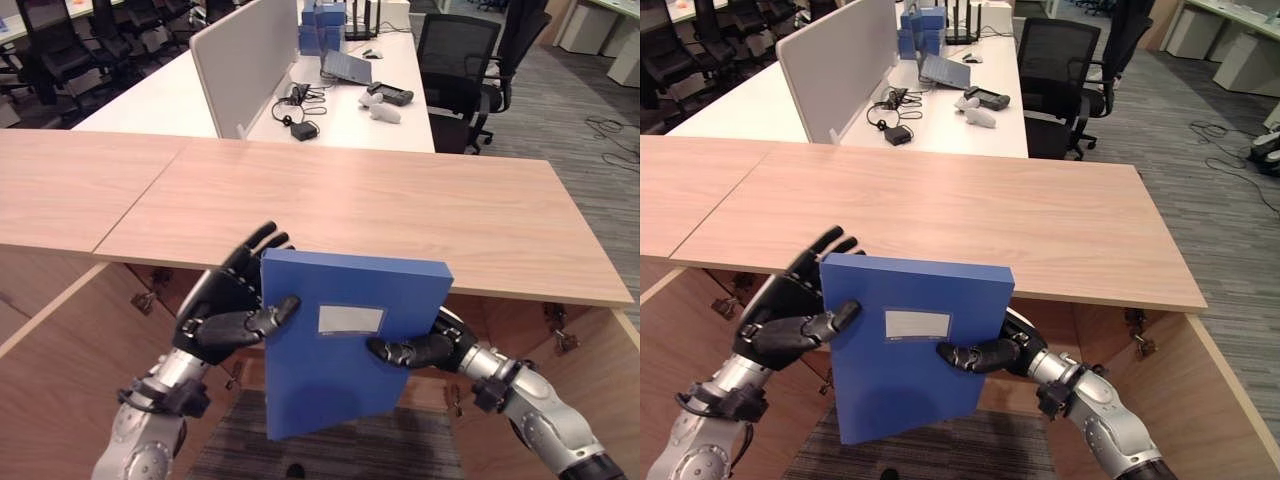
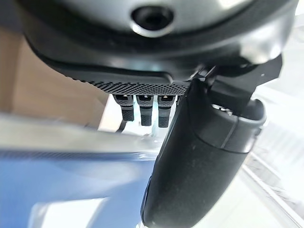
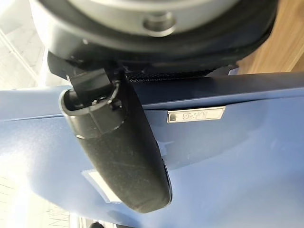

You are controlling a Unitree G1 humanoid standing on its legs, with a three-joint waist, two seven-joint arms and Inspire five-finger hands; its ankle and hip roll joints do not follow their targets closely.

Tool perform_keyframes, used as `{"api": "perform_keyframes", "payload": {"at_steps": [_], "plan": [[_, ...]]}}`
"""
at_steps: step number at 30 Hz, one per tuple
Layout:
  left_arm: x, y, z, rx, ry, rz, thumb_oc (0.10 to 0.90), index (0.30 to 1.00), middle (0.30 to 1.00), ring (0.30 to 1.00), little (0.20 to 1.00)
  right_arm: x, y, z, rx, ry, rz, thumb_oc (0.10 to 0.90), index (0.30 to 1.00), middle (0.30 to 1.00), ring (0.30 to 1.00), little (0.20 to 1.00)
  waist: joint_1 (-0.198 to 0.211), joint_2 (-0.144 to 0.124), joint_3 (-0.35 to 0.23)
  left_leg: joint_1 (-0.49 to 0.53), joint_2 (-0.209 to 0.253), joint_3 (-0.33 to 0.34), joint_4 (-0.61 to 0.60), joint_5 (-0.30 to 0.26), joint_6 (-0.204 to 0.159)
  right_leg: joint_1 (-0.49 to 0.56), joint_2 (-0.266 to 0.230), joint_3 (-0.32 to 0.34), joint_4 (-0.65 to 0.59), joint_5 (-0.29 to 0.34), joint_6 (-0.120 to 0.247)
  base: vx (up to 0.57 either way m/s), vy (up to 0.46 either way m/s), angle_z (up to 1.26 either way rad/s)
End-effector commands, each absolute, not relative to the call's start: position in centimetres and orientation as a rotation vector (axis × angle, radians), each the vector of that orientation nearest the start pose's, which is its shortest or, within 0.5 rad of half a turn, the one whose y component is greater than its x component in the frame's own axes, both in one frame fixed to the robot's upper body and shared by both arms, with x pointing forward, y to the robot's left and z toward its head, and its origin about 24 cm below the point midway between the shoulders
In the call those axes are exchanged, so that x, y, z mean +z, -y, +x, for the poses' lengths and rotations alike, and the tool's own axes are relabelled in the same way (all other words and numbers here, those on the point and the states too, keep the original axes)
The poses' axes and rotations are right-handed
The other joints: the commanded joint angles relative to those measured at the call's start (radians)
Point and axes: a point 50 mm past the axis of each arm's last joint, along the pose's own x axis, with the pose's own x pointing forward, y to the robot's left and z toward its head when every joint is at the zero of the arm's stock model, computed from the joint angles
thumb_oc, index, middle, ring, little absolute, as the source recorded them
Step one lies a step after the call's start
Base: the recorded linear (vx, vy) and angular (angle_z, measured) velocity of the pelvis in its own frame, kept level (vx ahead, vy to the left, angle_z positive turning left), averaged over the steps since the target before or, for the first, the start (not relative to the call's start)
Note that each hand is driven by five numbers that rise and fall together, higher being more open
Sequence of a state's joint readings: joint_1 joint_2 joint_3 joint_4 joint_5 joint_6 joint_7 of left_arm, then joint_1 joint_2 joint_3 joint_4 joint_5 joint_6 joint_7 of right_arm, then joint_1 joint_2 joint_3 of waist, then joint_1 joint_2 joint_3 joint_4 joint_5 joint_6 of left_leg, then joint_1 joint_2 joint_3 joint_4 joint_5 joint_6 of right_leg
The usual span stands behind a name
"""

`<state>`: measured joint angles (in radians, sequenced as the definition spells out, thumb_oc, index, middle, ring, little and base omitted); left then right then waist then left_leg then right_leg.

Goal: Put the empty folder in the office cabinet

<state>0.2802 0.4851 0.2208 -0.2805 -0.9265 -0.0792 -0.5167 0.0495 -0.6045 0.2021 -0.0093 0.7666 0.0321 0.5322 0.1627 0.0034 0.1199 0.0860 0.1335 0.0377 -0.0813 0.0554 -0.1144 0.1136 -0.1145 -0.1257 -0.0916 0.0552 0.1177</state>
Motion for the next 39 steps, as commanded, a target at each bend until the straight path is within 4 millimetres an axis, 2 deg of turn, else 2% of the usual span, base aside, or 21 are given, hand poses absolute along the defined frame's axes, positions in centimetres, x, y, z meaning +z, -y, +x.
{"api": "perform_keyframes", "payload": {"at_steps": [1, 2, 3, 4, 6, 7, 8, 12, 13, 16, 17, 18, 20, 21, 23, 24, 25, 29, 30, 34, 39], "plan": [[14.1, -25.7, 19.5, -0.416, 0.472, -0.202, 0.800, 0.900, 0.900, 0.900, 0.900, 10.7, 19.6, 24.6, 0.729, 0.162, 0.187, 0.400, 0.300, 0.300, 0.300, 0.300, -0.009, -0.028, -0.045, 0.009, -0.012, 0.023, -0.006, -0.032, -0.002, 0.069, -0.030, 0.024, 0.005, -0.113, 0.044, 0.00, 0.010, 0.05], [13.6, -26.3, 19.3, -0.389, 0.442, -0.194, 0.800, 0.900, 0.900, 0.900, 0.900, 10.4, 20.0, 24.5, 0.711, 0.150, 0.182, 0.400, 0.300, 0.300, 0.300, 0.300, -0.008, -0.027, -0.044, 0.008, -0.012, 0.021, -0.006, -0.031, -0.002, 0.069, -0.030, 0.023, 0.005, -0.112, 0.045, 0.00, 0.014, 0.10], [12.1, -27.4, 19.0, -0.354, 0.367, -0.208, 0.800, 0.900, 0.900, 0.900, 0.900, 9.8, 20.8, 24.3, 0.679, 0.122, 0.178, 0.400, 0.300, 0.300, 0.300, 0.300, -0.006, -0.025, -0.042, 0.006, -0.013, 0.019, -0.006, -0.030, -0.002, 0.068, -0.031, 0.021, 0.005, -0.111, 0.047, -0.01, 0.008, 0.13], [12.1, -27.4, 19.0, -0.354, 0.367, -0.208, 0.800, 0.900, 0.900, 0.900, 0.900, 9.8, 20.8, 24.3, 0.679, 0.122, 0.179, 0.400, 0.300, 0.300, 0.300, 0.300, -0.006, -0.025, -0.043, 0.006, -0.013, 0.018, -0.006, -0.030, -0.002, 0.068, -0.031, 0.020, 0.005, -0.111, 0.047, -0.01, 0.015, 0.14], [8.8, -29.0, 18.0, -0.341, 0.168, -0.220, 0.800, 0.900, 0.900, 0.900, 0.900, 8.9, 21.7, 23.9, 0.658, 0.074, 0.166, 0.400, 0.300, 0.300, 0.300, 0.300, -0.003, -0.020, -0.041, 0.007, -0.016, 0.013, -0.006, -0.037, -0.002, 0.072, -0.035, 0.016, 0.005, -0.119, 0.053, 0.01, 0.013, 0.07], [8.8, -29.1, 18.0, -0.342, 0.168, -0.220, 0.800, 0.900, 0.900, 0.900, 0.900, 8.9, 21.7, 23.9, 0.657, 0.075, 0.166, 0.400, 0.300, 0.300, 0.300, 0.300, -0.002, -0.020, -0.041, 0.001, -0.016, 0.012, -0.006, -0.027, -0.001, 0.066, -0.034, 0.017, 0.004, -0.109, 0.052, 0.00, 0.000, 0.00], [7.8, -29.6, 17.5, -0.354, 0.087, -0.201, 0.800, 0.900, 0.900, 0.900, 0.900, 8.6, 22.0, 23.8, 0.655, 0.058, 0.165, 0.400, 0.300, 0.300, 0.300, 0.300, 0.000, -0.018, -0.040, 0.000, -0.016, 0.013, -0.006, -0.026, -0.002, 0.065, -0.035, 0.014, 0.004, -0.107, 0.054, 0.00, 0.000, 0.00], [3.4, -31.4, 14.5, -0.358, -0.208, -0.221, 0.800, 0.900, 0.900, 0.900, 0.900, 7.3, 22.5, 23.5, 0.640, 0.010, 0.196, 0.400, 0.300, 0.300, 0.300, 0.300, 0.005, -0.013, -0.037, 0.002, -0.017, 0.016, -0.006, -0.033, -0.002, 0.067, -0.039, 0.010, 0.005, -0.112, 0.063, 0.00, 0.000, 0.00], [1.6, -32.0, 12.9, -0.353, -0.338, -0.212, 0.800, 0.900, 0.900, 0.900, 0.900, 6.4, 22.6, 23.3, 0.636, -0.025, 0.204, 0.400, 0.300, 0.300, 0.300, 0.300, 0.008, -0.011, -0.034, 0.000, -0.017, 0.017, -0.006, -0.031, -0.001, 0.063, -0.039, 0.008, 0.006, -0.109, 0.066, 0.00, 0.000, 0.00], [0.0, -32.4, 11.5, -0.352, -0.456, -0.187, 0.800, 0.900, 0.900, 0.900, 0.900, 5.7, 22.5, 23.4, 0.622, -0.043, 0.220, 0.400, 0.300, 0.300, 0.300, 0.300, 0.010, -0.009, -0.033, -0.005, -0.018, 0.017, -0.006, -0.030, 0.000, 0.060, -0.038, 0.008, 0.006, -0.109, 0.068, 0.00, 0.000, 0.00], [-1.1, -32.5, 10.8, -0.347, -0.519, -0.176, 0.800, 0.900, 0.900, 0.900, 0.900, 5.4, 22.5, 23.4, 0.610, -0.048, 0.237, 0.400, 0.300, 0.300, 0.300, 0.300, 0.012, -0.009, -0.031, -0.008, -0.018, 0.016, -0.006, -0.029, 0.001, 0.058, -0.039, 0.008, 0.007, -0.108, 0.068, 0.00, 0.000, 0.00], [-2.4, -32.5, 9.9, -0.368, -0.613, -0.133, 0.800, 0.900, 0.900, 0.900, 0.900, 4.6, 22.2, 23.6, 0.594, -0.065, 0.257, 0.400, 0.300, 0.300, 0.300, 0.300, 0.013, -0.006, -0.029, -0.011, -0.019, 0.014, -0.006, -0.027, 0.002, 0.055, -0.039, 0.008, 0.009, -0.108, 0.069, 0.00, 0.000, 0.00], [-3.2, -32.5, 9.3, -0.374, -0.670, -0.099, 0.800, 0.900, 0.900, 0.900, 0.900, 4.2, 22.0, 23.7, 0.591, -0.077, 0.261, 0.400, 0.300, 0.300, 0.300, 0.300, 0.014, -0.004, -0.028, -0.013, -0.020, 0.014, -0.006, -0.027, 0.002, 0.053, -0.039, 0.009, 0.009, -0.108, 0.069, 0.00, 0.000, 0.00], [-4.7, -32.5, 8.2, -0.423, -0.797, 0.015, 0.800, 0.900, 0.900, 0.900, 0.900, 3.6, 21.6, 24.0, 0.582, -0.102, 0.260, 0.400, 0.300, 0.300, 0.300, 0.300, 0.017, -0.002, -0.028, -0.017, -0.021, 0.012, -0.006, -0.028, 0.004, 0.048, -0.039, 0.008, 0.010, -0.108, 0.069, 0.00, 0.000, 0.00], [-5.6, -32.2, 7.6, -0.477, -0.867, 0.122, 0.800, 0.900, 0.900, 0.900, 0.900, 3.0, 21.3, 24.3, 0.574, -0.121, 0.262, 0.400, 0.300, 0.300, 0.300, 0.300, 0.020, 0.001, -0.027, -0.020, -0.021, 0.013, -0.006, -0.028, 0.004, 0.044, -0.040, 0.009, 0.010, -0.108, 0.069, -0.01, 0.009, 0.03], [-9.7, -30.5, 7.7, -0.405, -0.965, 0.291, 0.800, 0.900, 0.900, 0.900, 0.900, 1.7, 20.1, 24.5, 0.590, -0.193, 0.138, 0.400, 0.300, 0.300, 0.300, 0.300, 0.023, -0.005, -0.020, -0.032, -0.023, 0.010, -0.006, -0.027, 0.005, 0.033, -0.040, 0.009, 0.011, -0.110, 0.067, -0.02, 0.012, 0.05], [-10.4, -30.2, 7.7, -0.383, -0.983, 0.319, 0.800, 0.900, 0.900, 0.900, 0.900, 1.3, 19.9, 24.4, 0.606, -0.222, 0.079, 0.400, 0.300, 0.300, 0.300, 0.300, 0.022, -0.006, -0.019, -0.034, -0.024, 0.008, -0.006, -0.027, 0.004, 0.032, -0.040, 0.007, 0.011, -0.112, 0.066, -0.02, 0.007, 0.04], [-12.2, -28.8, 8.0, -0.330, -1.023, 0.359, 0.800, 0.900, 0.900, 0.900, 0.900, 0.0, 19.2, 24.0, 0.629, -0.288, -0.003, 0.400, 0.300, 0.300, 0.300, 0.300, 0.020, -0.011, -0.016, -0.037, -0.024, 0.000, -0.006, -0.029, 0.004, 0.034, -0.042, 0.000, 0.010, -0.116, 0.064, 0.01, -0.002, 0.08], [-13.2, -27.8, 8.0, -0.321, -1.063, 0.368, 0.800, 0.900, 0.900, 0.900, 0.900, -1.5, 18.5, 23.8, 0.623, -0.348, -0.003, 0.400, 0.300, 0.300, 0.300, 0.300, 0.022, -0.012, -0.016, -0.041, -0.026, -0.011, -0.006, -0.029, 0.003, 0.035, -0.043, -0.004, 0.009, -0.118, 0.063, 0.01, -0.002, 0.12], [-14.3, -26.4, 7.6, -0.354, -1.117, 0.389, 0.800, 0.900, 0.900, 0.900, 0.900, -3.1, 17.2, 23.7, 0.642, -0.421, -0.035, 0.400, 0.300, 0.300, 0.300, 0.300, 0.030, -0.015, -0.019, -0.045, -0.029, -0.023, -0.006, -0.029, 0.003, 0.040, -0.044, -0.015, 0.008, -0.122, 0.060, 0.03, -0.006, 0.16], [-14.7, -25.7, 7.3, -0.387, -1.144, 0.405, 0.800, 0.900, 0.900, 0.900, 0.900, -5.0, 17.0, 23.4, 0.610, -0.505, -0.039, 0.400, 0.300, 0.300, 0.300, 0.300, 0.040, -0.016, -0.020, -0.048, -0.031, -0.034, -0.006, -0.031, 0.004, 0.042, -0.045, -0.023, 0.008, -0.123, 0.058, 0.02, -0.007, 0.07]]}}
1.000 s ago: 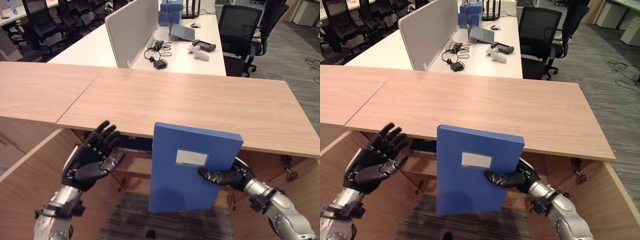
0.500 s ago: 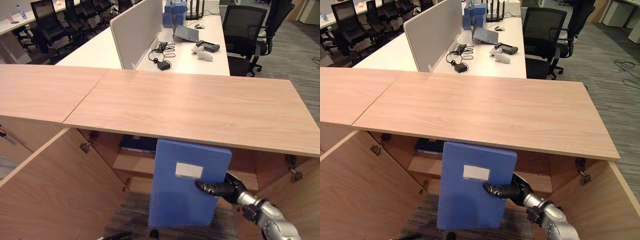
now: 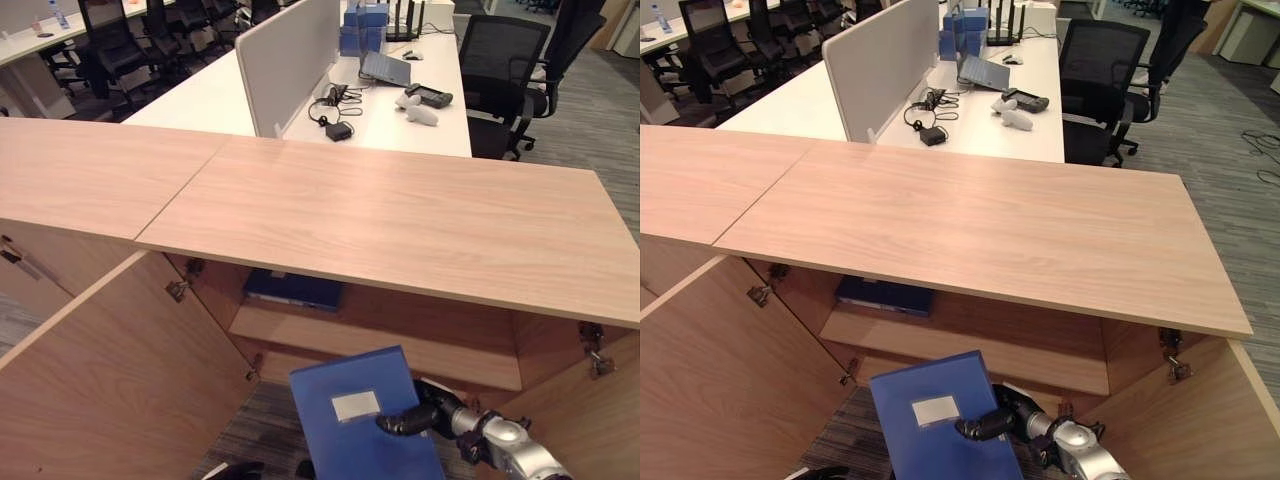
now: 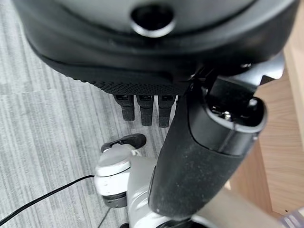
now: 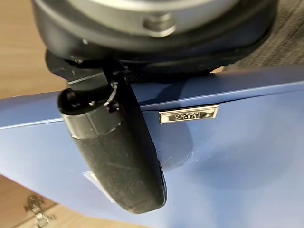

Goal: Put the empty folder in the office cabinet

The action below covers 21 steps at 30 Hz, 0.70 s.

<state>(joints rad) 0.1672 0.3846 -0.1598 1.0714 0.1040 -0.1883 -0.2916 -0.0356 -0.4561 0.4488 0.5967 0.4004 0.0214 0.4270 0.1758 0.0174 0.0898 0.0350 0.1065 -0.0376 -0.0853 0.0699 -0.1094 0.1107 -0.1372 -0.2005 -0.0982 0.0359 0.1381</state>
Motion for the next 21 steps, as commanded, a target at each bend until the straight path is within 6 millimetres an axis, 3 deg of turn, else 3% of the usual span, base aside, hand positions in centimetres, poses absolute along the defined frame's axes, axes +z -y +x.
{"api": "perform_keyframes", "payload": {"at_steps": [1, 3, 5, 7, 8, 9, 10, 12, 15, 21], "plan": [[-14.7, -25.7, 7.2, -0.390, -1.148, 0.413, 0.800, 0.900, 0.900, 0.900, 0.900, -5.3, 17.1, 23.3, 0.593, -0.518, -0.027, 0.400, 0.300, 0.300, 0.300, 0.300, 0.028, -0.031, 0.009, 0.002, -0.004, 0.039, -0.002, -0.045, -0.001, 0.046, -0.022, 0.050, 0.014, -0.104, 0.037, 0.03, -0.001, 0.08], [-14.8, -25.5, 7.1, -0.405, -1.151, 0.426, 0.800, 0.900, 0.900, 0.900, 0.900, -6.0, 17.2, 23.2, 0.530, -0.541, 0.045, 0.400, 0.300, 0.300, 0.300, 0.300, 0.032, -0.030, 0.007, 0.000, -0.005, 0.035, -0.002, -0.044, 0.000, 0.048, -0.023, 0.045, 0.013, -0.105, 0.037, 0.03, 0.005, 0.06], [-14.9, -25.8, 6.6, -0.386, -1.174, 0.435, 0.800, 0.900, 0.900, 0.900, 0.900, -6.7, 18.3, 23.6, 0.296, -0.521, 0.272, 0.400, 0.300, 0.300, 0.300, 0.300, 0.034, -0.027, 0.005, -0.002, -0.007, 0.031, -0.002, -0.044, 0.000, 0.049, -0.022, 0.043, 0.013, -0.106, 0.036, 0.02, 0.011, 0.08], [-14.9, -25.9, 6.4, -0.373, -1.180, 0.428, 0.800, 0.900, 0.900, 0.900, 0.900, -6.8, 19.0, 23.8, 0.222, -0.507, 0.327, 0.400, 0.300, 0.300, 0.300, 0.300, 0.033, -0.027, 0.004, -0.001, -0.007, 0.032, -0.002, -0.044, 0.001, 0.050, -0.022, 0.044, 0.013, -0.106, 0.036, 0.01, 0.005, 0.06], [-15.0, -26.1, 5.9, -0.351, -1.200, 0.427, 0.800, 0.900, 0.900, 0.900, 0.900, -6.8, 20.0, 24.3, 0.049, -0.452, 0.477, 0.400, 0.300, 0.300, 0.300, 0.300, 0.031, -0.023, 0.003, 0.000, -0.006, 0.034, -0.002, -0.045, 0.002, 0.050, -0.021, 0.044, 0.013, -0.106, 0.037, 0.00, 0.000, 0.00], [-15.0, -26.2, 5.9, -0.351, -1.199, 0.429, 0.800, 0.900, 0.900, 0.900, 0.900, -6.8, 20.0, 24.3, 0.048, -0.450, 0.479, 0.400, 0.300, 0.300, 0.300, 0.300, 0.033, -0.024, 0.004, 0.001, -0.006, 0.034, -0.002, -0.046, 0.002, 0.050, -0.021, 0.045, 0.013, -0.106, 0.037, 0.00, 0.000, 0.00], [-15.1, -26.2, 5.3, -0.338, -1.215, 0.432, 0.800, 0.900, 0.900, 0.900, 0.900, -6.3, 21.3, 24.9, -0.135, -0.345, 0.688, 0.400, 0.300, 0.300, 0.300, 0.300, 0.028, -0.021, 0.002, 0.002, -0.007, 0.036, -0.002, -0.050, 0.003, 0.050, -0.021, 0.046, 0.013, -0.108, 0.037, 0.00, 0.000, 0.00], [-15.1, -26.2, 5.3, -0.333, -1.212, 0.432, 0.800, 0.900, 0.900, 0.900, 0.900, -5.9, 21.7, 25.2, -0.184, -0.299, 0.743, 0.400, 0.300, 0.300, 0.300, 0.300, 0.029, -0.019, 0.003, 0.002, -0.007, 0.037, -0.002, -0.052, 0.002, 0.050, -0.020, 0.047, 0.013, -0.109, 0.037, 0.00, 0.000, 0.00], [-15.3, -25.6, 5.1, -0.350, -1.202, 0.437, 0.800, 0.900, 0.900, 0.900, 0.900, -5.2, 24.0, 25.8, -0.406, -0.171, 0.902, 0.400, 0.300, 0.300, 0.300, 0.300, 0.029, -0.014, 0.003, 0.003, -0.006, 0.039, -0.002, -0.056, 0.003, 0.049, -0.019, 0.048, 0.013, -0.113, 0.037, 0.00, 0.000, 0.00], [-15.3, -24.8, 6.0, -0.406, -1.159, 0.482, 0.800, 0.900, 0.900, 0.900, 0.900, -4.9, 25.7, 26.5, -0.571, -0.125, 0.977, 0.400, 0.300, 0.300, 0.300, 0.300, 0.035, -0.008, 0.008, 0.000, -0.005, 0.043, -0.002, -0.059, 0.001, 0.046, -0.017, 0.051, 0.014, -0.116, 0.037, 0.00, -0.003, -0.01]]}}
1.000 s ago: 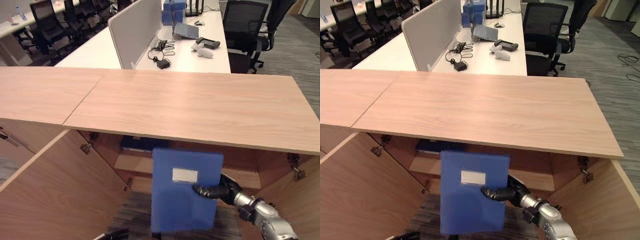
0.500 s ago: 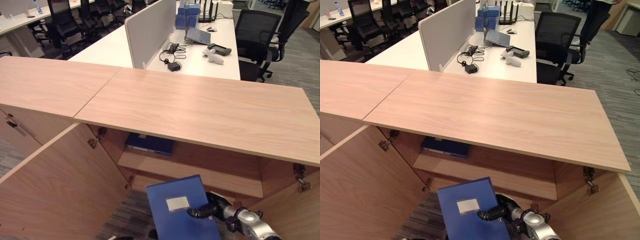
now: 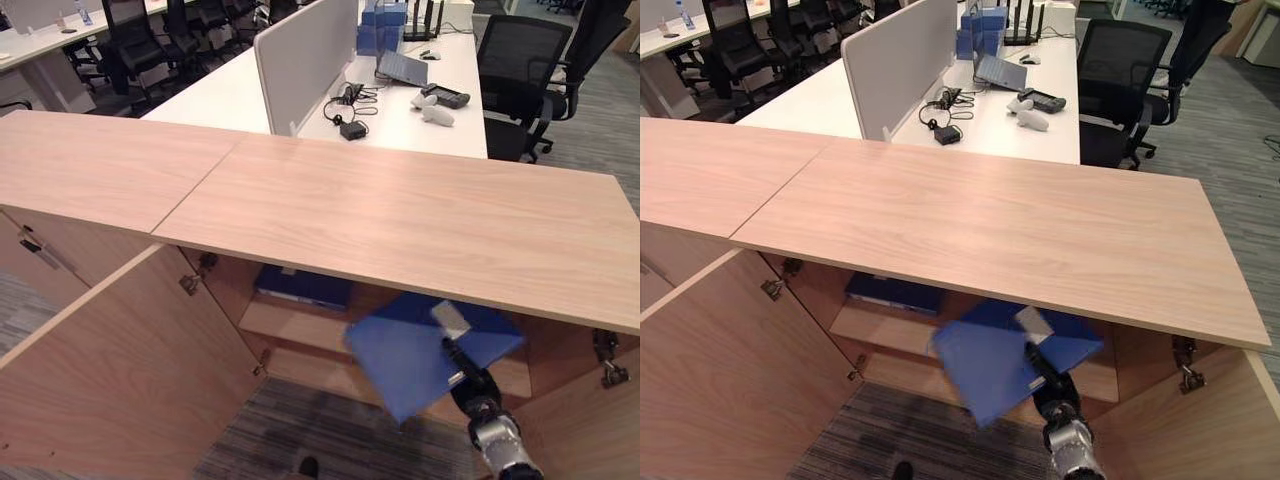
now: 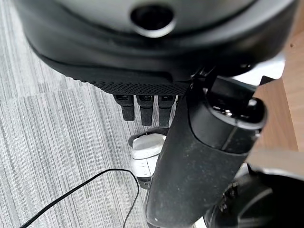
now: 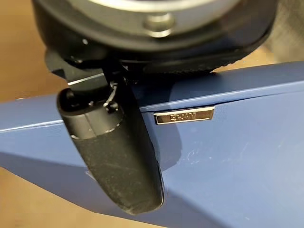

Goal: Put the empty folder in the office cabinet

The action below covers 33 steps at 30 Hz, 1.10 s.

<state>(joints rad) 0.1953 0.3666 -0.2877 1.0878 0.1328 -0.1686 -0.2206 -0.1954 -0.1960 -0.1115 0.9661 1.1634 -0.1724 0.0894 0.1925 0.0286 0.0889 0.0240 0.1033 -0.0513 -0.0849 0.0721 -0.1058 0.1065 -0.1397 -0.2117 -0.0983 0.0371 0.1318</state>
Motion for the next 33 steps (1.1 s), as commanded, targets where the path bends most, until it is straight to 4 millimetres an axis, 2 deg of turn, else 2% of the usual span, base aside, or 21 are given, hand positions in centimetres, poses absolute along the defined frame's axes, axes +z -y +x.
{"api": "perform_keyframes", "payload": {"at_steps": [1, 5, 6, 7, 9, 12, 13, 15, 17, 19, 20, 21, 24, 26, 27, 28, 29, 30, 31, 33], "plan": [[-15.1, -24.3, 6.5, -0.461, -1.129, 0.520, 0.800, 0.900, 0.900, 0.900, 0.900, -4.6, 26.1, 26.9, -0.611, -0.119, 1.002, 0.400, 0.300, 0.300, 0.300, 0.300, 0.022, -0.014, 0.014, 0.008, 0.000, 0.058, -0.002, -0.060, -0.003, 0.048, -0.014, 0.063, 0.014, -0.118, 0.043, 0.00, -0.021, -0.06], [-14.7, -23.4, 8.4, -0.558, -1.051, 0.589, 0.800, 0.900, 0.900, 0.900, 0.900, -2.4, 28.0, 29.1, -0.710, -0.053, 1.053, 0.400, 0.300, 0.300, 0.300, 0.300, 0.040, 0.011, 0.032, -0.009, -0.003, 0.051, -0.002, -0.056, -0.007, 0.036, -0.016, 0.057, 0.015, -0.121, 0.046, -0.02, -0.027, -0.05], [-14.4, -23.0, 9.1, -0.601, -1.018, 0.609, 0.800, 0.900, 0.900, 0.900, 0.900, -1.1, 28.5, 30.2, -0.699, -0.021, 1.064, 0.400, 0.300, 0.300, 0.300, 0.300, 0.045, 0.027, 0.044, -0.023, -0.007, 0.044, -0.002, -0.051, -0.010, 0.028, -0.018, 0.054, 0.015, -0.121, 0.048, -0.06, -0.022, 0.05], [-14.1, -22.4, 9.9, -0.638, -0.980, 0.613, 0.800, 0.900, 0.900, 0.900, 0.900, -0.5, 28.4, 30.8, -0.705, -0.003, 1.084, 0.400, 0.300, 0.300, 0.300, 0.300, 0.049, 0.031, 0.050, -0.030, -0.009, 0.040, -0.002, -0.049, -0.010, 0.024, -0.018, 0.051, 0.015, -0.121, 0.049, -0.11, -0.025, 0.09], [-13.7, -22.5, 9.6, -0.711, -0.941, 0.675, 0.800, 0.900, 0.900, 0.900, 0.900, 4.1, 31.0, 33.1, -0.712, 0.113, 1.091, 0.400, 0.300, 0.300, 0.300, 0.300, 0.085, 0.081, 0.093, -0.074, -0.022, 0.019, -0.002, -0.031, -0.014, -0.009, -0.027, 0.034, 0.018, -0.117, 0.054, -0.19, -0.010, 0.12], [-13.3, -22.1, 10.1, -0.793, -0.901, 0.718, 0.800, 0.900, 0.900, 0.900, 0.900, 7.7, 33.7, 33.7, -0.726, 0.221, 1.075, 0.400, 0.300, 0.300, 0.300, 0.300, 0.106, 0.128, 0.125, -0.115, -0.029, 0.003, -0.001, -0.013, -0.022, -0.042, -0.036, 0.012, 0.031, -0.115, 0.056, -0.12, 0.006, 0.27], [-13.2, -22.0, 10.3, -0.798, -0.892, 0.721, 0.800, 0.900, 0.900, 0.900, 0.900, 7.9, 34.0, 33.7, -0.728, 0.229, 1.076, 0.400, 0.300, 0.300, 0.300, 0.300, 0.108, 0.131, 0.125, -0.122, -0.029, -0.002, 0.000, -0.010, -0.022, -0.049, -0.035, 0.008, 0.036, -0.116, 0.056, -0.07, -0.011, 0.39], [-12.8, -21.5, 10.5, -0.866, -0.844, 0.749, 0.800, 0.900, 0.900, 0.900, 0.900, 9.6, 35.1, 33.8, -0.732, 0.275, 1.066, 0.400, 0.300, 0.300, 0.300, 0.300, 0.122, 0.157, 0.138, -0.146, -0.030, -0.007, 0.000, 0.000, -0.028, -0.069, -0.044, -0.009, 0.045, -0.117, 0.058, -0.05, -0.004, 0.19], [-12.3, -21.1, 10.9, -0.914, -0.805, 0.771, 0.800, 0.900, 0.900, 0.900, 0.900, 11.8, 35.9, 34.2, -0.731, 0.330, 1.070, 0.400, 0.300, 0.300, 0.300, 0.300, 0.136, 0.181, 0.152, -0.172, -0.031, -0.013, 0.002, 0.009, -0.033, -0.097, -0.050, -0.022, 0.063, -0.120, 0.061, -0.04, -0.004, 0.18], [-12.0, -21.5, 11.0, -0.910, -0.797, 0.771, 0.800, 0.900, 0.900, 0.900, 0.900, 14.8, 37.2, 34.4, -0.734, 0.410, 1.065, 0.400, 0.300, 0.300, 0.300, 0.300, 0.151, 0.208, 0.174, -0.208, -0.028, -0.011, 0.004, 0.018, -0.037, -0.140, -0.060, -0.035, 0.096, -0.127, 0.065, -0.04, -0.001, 0.14], [-12.0, -21.4, 11.1, -0.909, -0.792, 0.770, 0.800, 0.900, 0.900, 0.900, 0.900, 15.0, 37.3, 34.4, -0.734, 0.414, 1.065, 0.400, 0.300, 0.300, 0.300, 0.300, 0.152, 0.209, 0.175, -0.212, -0.028, -0.011, 0.005, 0.019, -0.037, -0.146, -0.061, -0.035, 0.101, -0.129, 0.065, -0.03, -0.008, 0.13], [-11.9, -21.7, 11.0, -0.908, -0.797, 0.777, 0.800, 0.900, 0.900, 0.900, 0.900, 17.1, 37.8, 34.5, -0.724, 0.466, 1.062, 0.400, 0.300, 0.300, 0.300, 0.300, 0.162, 0.221, 0.192, -0.236, -0.025, -0.010, 0.010, 0.026, -0.038, -0.176, -0.067, -0.037, 0.126, -0.137, 0.066, -0.02, -0.025, 0.19], [-11.8, -22.4, 10.9, -0.909, -0.800, 0.808, 0.800, 0.900, 0.900, 0.900, 0.900, 20.3, 38.8, 34.3, -0.712, 0.559, 1.067, 0.400, 0.300, 0.300, 0.300, 0.300, 0.175, 0.238, 0.221, -0.299, -0.017, -0.010, 0.059, 0.022, -0.038, -0.250, -0.080, -0.030, 0.206, -0.161, 0.067, -0.06, -0.045, 0.09], [-11.6, -22.8, 11.1, -0.904, -0.797, 0.835, 0.800, 0.900, 0.900, 0.900, 0.900, 22.6, 39.2, 34.1, -0.695, 0.626, 1.070, 0.400, 0.300, 0.300, 0.300, 0.300, 0.185, 0.243, 0.232, -0.362, -0.022, -0.016, 0.129, -0.006, -0.040, -0.314, -0.096, -0.025, 0.295, -0.201, 0.064, -0.03, -0.049, 0.06], [-11.6, -22.8, 11.2, -0.904, -0.793, 0.836, 0.800, 0.900, 0.900, 0.900, 0.900, 22.8, 39.3, 34.1, -0.694, 0.630, 1.070, 0.400, 0.300, 0.300, 0.300, 0.300, 0.186, 0.245, 0.233, -0.374, -0.022, -0.017, 0.138, -0.002, -0.038, -0.326, -0.097, -0.024, 0.304, -0.198, 0.064, 0.04, -0.068, 0.05], [-11.5, -23.2, 11.4, -0.898, -0.790, 0.866, 0.800, 0.900, 0.900, 0.900, 0.900, 24.3, 39.8, 33.7, -0.693, 0.685, 1.078, 0.400, 0.300, 0.300, 0.300, 0.300, 0.187, 0.249, 0.241, -0.421, -0.035, -0.025, 0.203, -0.032, -0.038, -0.379, -0.102, -0.019, 0.390, -0.234, 0.062, -0.03, -0.028, 0.07], [-11.4, -23.1, 11.5, -0.898, -0.786, 0.866, 0.800, 0.900, 0.900, 0.900, 0.900, 24.4, 39.8, 33.6, -0.691, 0.689, 1.078, 0.400, 0.300, 0.300, 0.300, 0.300, 0.189, 0.250, 0.237, -0.443, -0.036, -0.027, 0.217, -0.027, -0.036, -0.401, -0.103, -0.018, 0.405, -0.230, 0.061, 0.08, -0.072, 0.20], [-11.4, -23.4, 11.2, -0.900, -0.792, 0.874, 0.800, 0.900, 0.900, 0.900, 0.900, 25.4, 40.4, 33.1, -0.703, 0.736, 1.097, 0.400, 0.300, 0.300, 0.300, 0.300, 0.193, 0.253, 0.233, -0.482, -0.047, -0.036, 0.267, -0.060, -0.037, -0.446, -0.109, -0.011, 0.478, -0.267, 0.058, 0.01, -0.017, 0.27], [-11.4, -23.4, 11.2, -0.900, -0.791, 0.875, 0.800, 0.900, 0.900, 0.900, 0.900, 25.5, 40.4, 33.1, -0.703, 0.738, 1.097, 0.400, 0.300, 0.300, 0.300, 0.300, 0.194, 0.255, 0.232, -0.491, -0.047, -0.037, 0.273, -0.054, -0.036, -0.455, -0.109, -0.011, 0.484, -0.262, 0.057, 0.06, -0.041, 0.31], [-11.3, -23.3, 11.4, -0.895, -0.779, 0.875, 0.800, 0.900, 0.900, 0.900, 0.900, 26.3, 41.2, 32.4, -0.732, 0.771, 1.106, 0.400, 0.300, 0.300, 0.300, 0.300, 0.197, 0.254, 0.229, -0.527, -0.058, -0.037, 0.320, -0.088, -0.038, -0.494, -0.119, -0.003, 0.538, -0.292, 0.056, 0.06, -0.016, 0.23]]}}
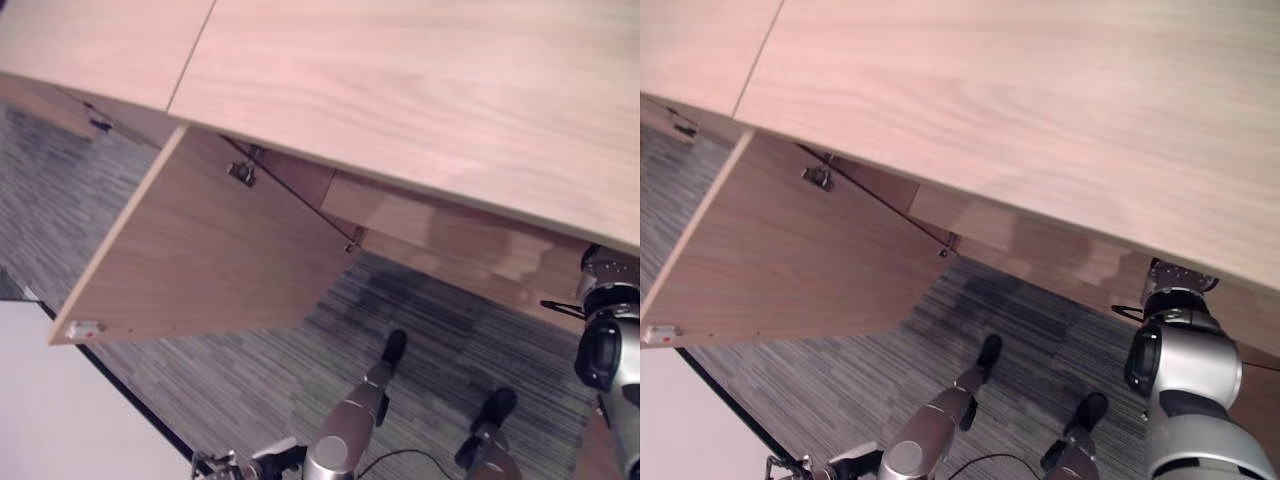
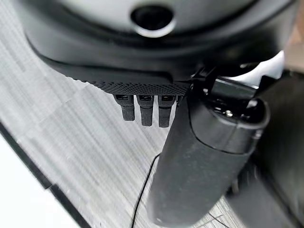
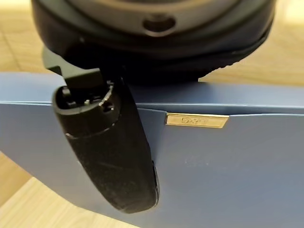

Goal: Put the empty folder in the office cabinet

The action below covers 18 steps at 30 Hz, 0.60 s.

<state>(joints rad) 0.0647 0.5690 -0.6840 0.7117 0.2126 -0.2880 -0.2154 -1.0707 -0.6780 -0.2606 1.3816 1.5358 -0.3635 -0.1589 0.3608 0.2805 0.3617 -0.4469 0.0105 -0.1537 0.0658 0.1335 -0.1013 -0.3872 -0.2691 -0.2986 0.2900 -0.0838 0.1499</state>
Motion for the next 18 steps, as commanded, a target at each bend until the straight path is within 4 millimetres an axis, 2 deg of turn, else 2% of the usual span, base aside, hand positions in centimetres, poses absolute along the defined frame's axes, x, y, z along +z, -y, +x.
{"api": "perform_keyframes", "payload": {"at_steps": [1, 4, 8, 12, 13, 14, 15, 18], "plan": [[-11.2, -23.3, 11.5, -0.890, -0.773, 0.874, 0.800, 0.900, 0.900, 0.900, 0.900, 26.5, 41.5, 32.1, -0.745, 0.781, 1.106, 0.400, 0.300, 0.300, 0.300, 0.300, 0.028, 0.008, -0.042, -0.065, 0.037, 0.062, 0.174, -0.145, -0.040, -0.012, 0.012, 0.087, 0.159, -0.166, 0.037, 0.10, -0.004, 0.24], [-10.8, -23.4, 12.5, -0.828, -0.750, 0.843, 0.800, 0.900, 0.900, 0.900, 0.900, 28.1, 41.9, 31.5, -0.764, 0.811, 1.070, 0.400, 0.300, 0.300, 0.300, 0.300, 0.026, 0.009, -0.040, -0.125, 0.038, 0.063, 0.241, -0.187, -0.037, -0.082, 0.005, 0.104, 0.236, -0.211, 0.037, 0.04, 0.000, 0.09], [-10.4, -23.4, 13.4, -0.766, -0.721, 0.813, 0.800, 0.900, 0.900, 0.900, 0.900, 29.2, 42.3, 30.9, -0.778, 0.859, 1.090, 0.400, 0.300, 0.300, 0.300, 0.300, 0.019, 0.011, -0.032, -0.186, 0.036, 0.056, 0.306, -0.215, -0.032, -0.152, 0.001, 0.121, 0.313, -0.233, 0.039, 0.01, -0.009, 0.04], [-10.0, -23.2, 14.2, -0.735, -0.686, 0.794, 0.800, 0.900, 0.900, 0.900, 0.900, 29.1, 42.8, 30.5, -0.814, 0.869, 1.141, 0.400, 0.300, 0.300, 0.300, 0.300, 0.014, 0.015, -0.035, -0.220, 0.023, 0.050, 0.340, -0.236, -0.025, -0.193, -0.009, 0.129, 0.359, -0.245, 0.043, 0.02, -0.009, 0.03], [-9.9, -23.2, 14.3, -0.735, -0.682, 0.793, 0.800, 0.900, 0.900, 0.900, 0.900, 28.9, 43.0, 30.3, -0.823, 0.868, 1.150, 0.414, 0.321, 0.321, 0.321, 0.321, 0.015, 0.015, -0.038, -0.223, 0.019, 0.050, 0.342, -0.238, -0.023, -0.196, -0.013, 0.129, 0.362, -0.248, 0.044, 0.02, 0.009, -0.03], [-9.8, -23.2, 14.3, -0.738, -0.676, 0.795, 0.800, 0.900, 0.900, 0.900, 0.900, 28.7, 43.2, 30.2, -0.839, 0.863, 1.169, 0.718, 0.778, 0.778, 0.778, 0.778, 0.014, 0.018, -0.040, -0.224, 0.015, 0.051, 0.346, -0.242, -0.022, -0.194, -0.015, 0.133, 0.362, -0.249, 0.045, 0.00, 0.000, 0.00], [-9.8, -23.2, 14.2, -0.738, -0.678, 0.795, 0.800, 0.900, 0.900, 0.900, 0.900, 28.6, 43.1, 30.2, -0.843, 0.857, 1.172, 0.800, 0.900, 0.900, 0.900, 0.900, 0.015, 0.021, -0.041, -0.221, 0.013, 0.052, 0.343, -0.244, -0.021, -0.192, -0.016, 0.134, 0.361, -0.250, 0.046, 0.00, 0.000, 0.00], [-9.7, -23.5, 14.6, -0.700, -0.680, 0.795, 0.800, 0.900, 0.900, 0.900, 0.900, 28.2, 42.8, 30.8, -0.881, 0.775, 1.148, 0.800, 0.900, 0.900, 0.900, 0.900, 0.008, 0.024, -0.042, -0.201, 0.007, 0.060, 0.331, -0.244, -0.018, -0.176, -0.012, 0.141, 0.353, -0.251, 0.041, 0.02, 0.038, -0.06]]}}
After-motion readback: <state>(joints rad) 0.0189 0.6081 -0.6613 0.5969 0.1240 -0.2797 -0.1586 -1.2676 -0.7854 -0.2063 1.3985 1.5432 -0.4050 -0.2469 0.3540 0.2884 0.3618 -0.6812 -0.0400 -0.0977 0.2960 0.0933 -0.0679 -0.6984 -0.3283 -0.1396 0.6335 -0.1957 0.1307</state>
